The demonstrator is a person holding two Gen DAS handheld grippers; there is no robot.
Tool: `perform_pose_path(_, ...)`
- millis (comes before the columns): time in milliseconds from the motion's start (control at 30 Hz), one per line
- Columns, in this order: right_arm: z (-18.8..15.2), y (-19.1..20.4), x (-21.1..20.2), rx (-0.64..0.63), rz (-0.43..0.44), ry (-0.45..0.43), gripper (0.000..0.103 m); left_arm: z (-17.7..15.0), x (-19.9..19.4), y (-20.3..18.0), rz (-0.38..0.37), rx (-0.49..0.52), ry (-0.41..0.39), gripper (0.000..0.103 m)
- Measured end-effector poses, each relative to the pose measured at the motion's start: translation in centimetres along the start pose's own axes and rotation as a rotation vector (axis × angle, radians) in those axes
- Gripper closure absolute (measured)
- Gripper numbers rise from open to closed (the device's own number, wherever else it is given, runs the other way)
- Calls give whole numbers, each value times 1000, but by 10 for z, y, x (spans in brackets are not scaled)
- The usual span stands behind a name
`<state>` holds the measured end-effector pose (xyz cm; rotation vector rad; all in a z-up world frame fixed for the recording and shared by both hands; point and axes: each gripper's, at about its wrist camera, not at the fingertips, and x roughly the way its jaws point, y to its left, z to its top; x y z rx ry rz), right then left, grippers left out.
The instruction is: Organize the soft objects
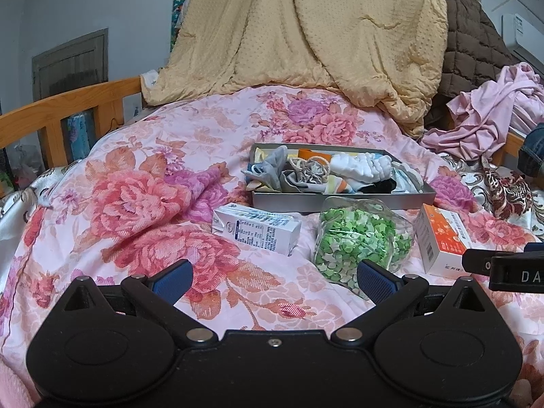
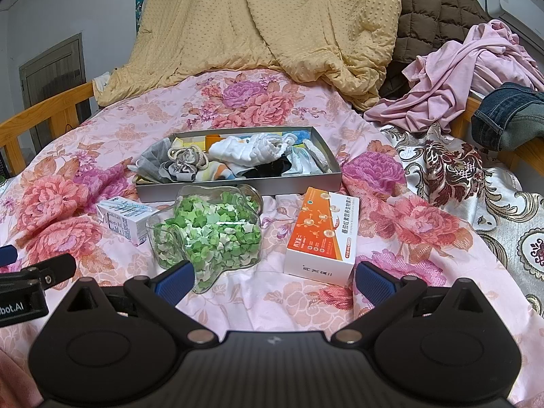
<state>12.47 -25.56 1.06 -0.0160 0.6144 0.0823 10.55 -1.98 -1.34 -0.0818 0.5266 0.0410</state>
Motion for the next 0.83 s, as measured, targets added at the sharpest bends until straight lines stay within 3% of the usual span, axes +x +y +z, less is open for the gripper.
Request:
perform_pose_path(267,0,0,0,0,0,0,0,2,1,9,-8,-64,29,1)
perform_pose_path(833,0,-1,0,1,0,1,0,3,-3,2,-3,-23,6,1)
